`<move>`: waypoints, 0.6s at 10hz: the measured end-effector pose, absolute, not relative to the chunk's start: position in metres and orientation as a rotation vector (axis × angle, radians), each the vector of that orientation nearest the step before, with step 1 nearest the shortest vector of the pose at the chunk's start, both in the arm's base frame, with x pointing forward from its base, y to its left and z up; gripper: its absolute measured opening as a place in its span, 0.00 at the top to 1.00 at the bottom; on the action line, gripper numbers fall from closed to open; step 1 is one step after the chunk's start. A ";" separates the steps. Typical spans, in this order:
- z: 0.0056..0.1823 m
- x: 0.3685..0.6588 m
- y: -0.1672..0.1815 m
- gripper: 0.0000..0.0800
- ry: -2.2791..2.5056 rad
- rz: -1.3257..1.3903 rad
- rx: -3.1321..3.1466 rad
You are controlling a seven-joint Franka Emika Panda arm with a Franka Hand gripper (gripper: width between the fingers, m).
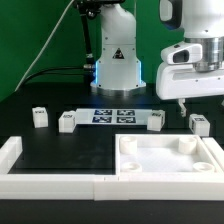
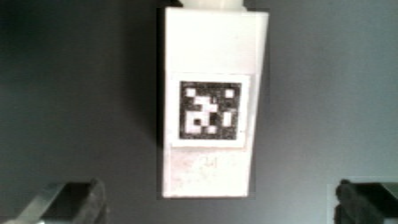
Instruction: Assemble one leg
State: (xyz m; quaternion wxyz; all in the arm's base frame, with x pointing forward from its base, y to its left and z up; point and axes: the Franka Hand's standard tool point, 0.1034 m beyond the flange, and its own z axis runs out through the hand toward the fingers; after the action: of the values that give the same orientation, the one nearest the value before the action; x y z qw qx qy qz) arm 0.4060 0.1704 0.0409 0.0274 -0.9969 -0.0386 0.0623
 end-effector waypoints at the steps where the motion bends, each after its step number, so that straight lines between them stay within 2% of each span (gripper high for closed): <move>1: 0.043 0.405 0.167 0.19 -0.143 0.376 -3.076; 6: 0.037 0.402 0.162 0.19 -0.167 1.112 -2.932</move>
Offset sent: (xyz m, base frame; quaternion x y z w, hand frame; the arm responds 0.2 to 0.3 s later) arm -0.0011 0.0028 -0.0076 0.0058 -0.1770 -0.0109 0.9841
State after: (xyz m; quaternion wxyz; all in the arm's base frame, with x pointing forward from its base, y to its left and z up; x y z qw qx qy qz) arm 0.4016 0.1625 0.0367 0.0009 -0.9337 -0.0531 0.3541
